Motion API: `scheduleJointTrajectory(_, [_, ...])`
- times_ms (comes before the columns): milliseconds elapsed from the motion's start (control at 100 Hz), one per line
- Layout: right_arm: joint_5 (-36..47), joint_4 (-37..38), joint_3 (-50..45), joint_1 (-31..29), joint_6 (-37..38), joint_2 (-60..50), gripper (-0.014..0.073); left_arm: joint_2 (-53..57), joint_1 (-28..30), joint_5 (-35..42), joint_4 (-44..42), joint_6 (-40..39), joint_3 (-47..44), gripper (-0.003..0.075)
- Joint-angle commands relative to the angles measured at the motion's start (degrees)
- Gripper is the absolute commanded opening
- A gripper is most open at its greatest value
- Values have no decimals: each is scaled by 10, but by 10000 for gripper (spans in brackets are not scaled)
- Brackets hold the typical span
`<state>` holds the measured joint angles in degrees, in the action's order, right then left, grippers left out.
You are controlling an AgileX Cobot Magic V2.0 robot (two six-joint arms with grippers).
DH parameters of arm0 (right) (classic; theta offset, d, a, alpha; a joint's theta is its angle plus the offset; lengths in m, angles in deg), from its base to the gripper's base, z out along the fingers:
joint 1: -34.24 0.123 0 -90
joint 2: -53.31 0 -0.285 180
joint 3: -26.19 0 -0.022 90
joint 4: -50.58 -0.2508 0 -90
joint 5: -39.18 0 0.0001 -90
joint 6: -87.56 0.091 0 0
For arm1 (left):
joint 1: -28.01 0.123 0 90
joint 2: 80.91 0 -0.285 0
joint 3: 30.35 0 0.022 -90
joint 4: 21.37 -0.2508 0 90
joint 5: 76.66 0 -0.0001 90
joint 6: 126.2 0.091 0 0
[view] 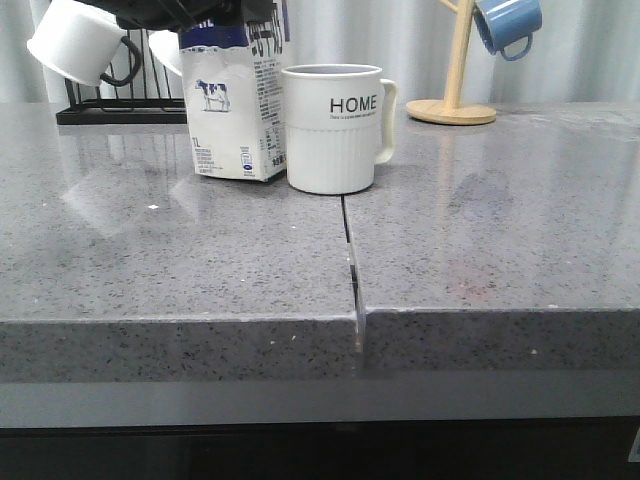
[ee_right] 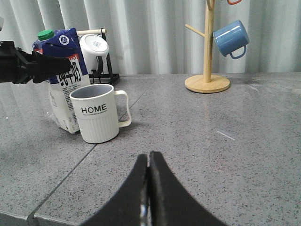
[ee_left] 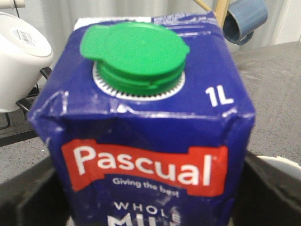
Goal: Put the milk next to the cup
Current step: 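Carry the carton beside the mug and set it down, then open the left gripper and withdraw it from the carton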
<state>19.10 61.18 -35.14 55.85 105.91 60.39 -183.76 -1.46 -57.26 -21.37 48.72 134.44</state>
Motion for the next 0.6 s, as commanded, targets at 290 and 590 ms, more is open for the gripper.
scheduleJointTrajectory(290, [44,4,13,-2,-3,0,-69,73,-7,-59,8,-1,19,660])
scheduleJointTrajectory(590, [44,4,13,-2,-3,0,-69,161,-7,-190,4,-1,9,418])
